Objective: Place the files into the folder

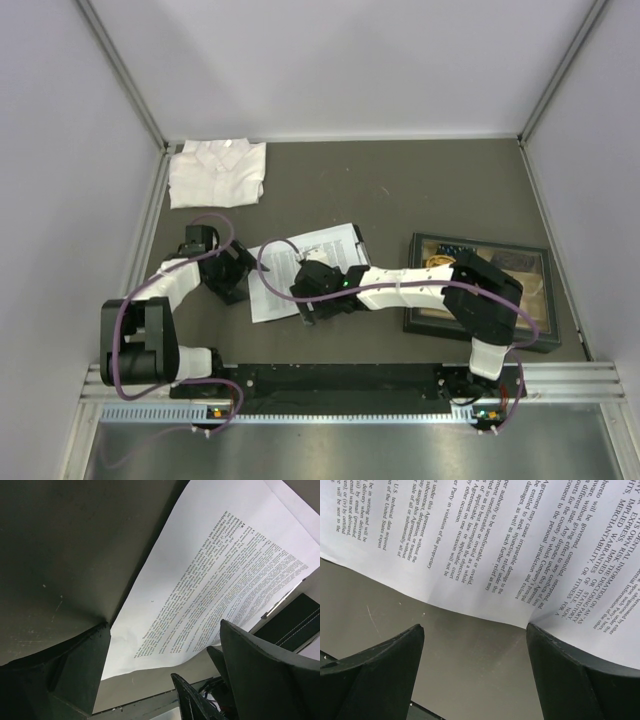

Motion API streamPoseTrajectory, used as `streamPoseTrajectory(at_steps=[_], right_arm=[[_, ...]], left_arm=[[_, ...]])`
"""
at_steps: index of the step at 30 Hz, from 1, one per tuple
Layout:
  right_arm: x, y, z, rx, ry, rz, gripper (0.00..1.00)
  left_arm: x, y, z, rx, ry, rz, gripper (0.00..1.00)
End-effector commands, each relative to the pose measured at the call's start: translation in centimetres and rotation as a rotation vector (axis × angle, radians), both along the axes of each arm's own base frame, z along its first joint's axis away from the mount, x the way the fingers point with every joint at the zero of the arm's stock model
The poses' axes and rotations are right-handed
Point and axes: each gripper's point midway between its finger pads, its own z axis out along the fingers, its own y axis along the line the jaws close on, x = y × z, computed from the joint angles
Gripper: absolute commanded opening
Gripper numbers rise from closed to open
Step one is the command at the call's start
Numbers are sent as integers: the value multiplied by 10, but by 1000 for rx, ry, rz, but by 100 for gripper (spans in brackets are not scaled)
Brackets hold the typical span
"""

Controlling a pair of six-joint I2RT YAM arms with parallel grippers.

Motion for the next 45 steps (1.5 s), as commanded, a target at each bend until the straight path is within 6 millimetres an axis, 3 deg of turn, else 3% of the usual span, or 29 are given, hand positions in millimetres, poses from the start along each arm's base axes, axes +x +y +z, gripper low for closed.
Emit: streamPoseTrajectory(at_steps=[1,10,14,19,24,34,45], right_arm=[[17,5,8,5,-33,-7,83],[19,1,19,-9,-54,16,83],[16,-12,27,-19,-63,-5,84],[4,-38,21,-29,-40,-38,85],[6,-53,12,-62,-55,-72,86],[20,-45,3,-37,-46,-102,87],[46,-34,14,-54,-110,-97,88]], left_arm=[[1,10,-4,72,4,11,95],[4,18,7,115,-26,37,96],[2,19,9,120,-31,38,96],[-5,14,1,93,-15,32,96],[-12,12,-6,82,-2,33,96],[-14,11,0,79,-19,32,95],[-14,11,-1,78,-17,32,96]])
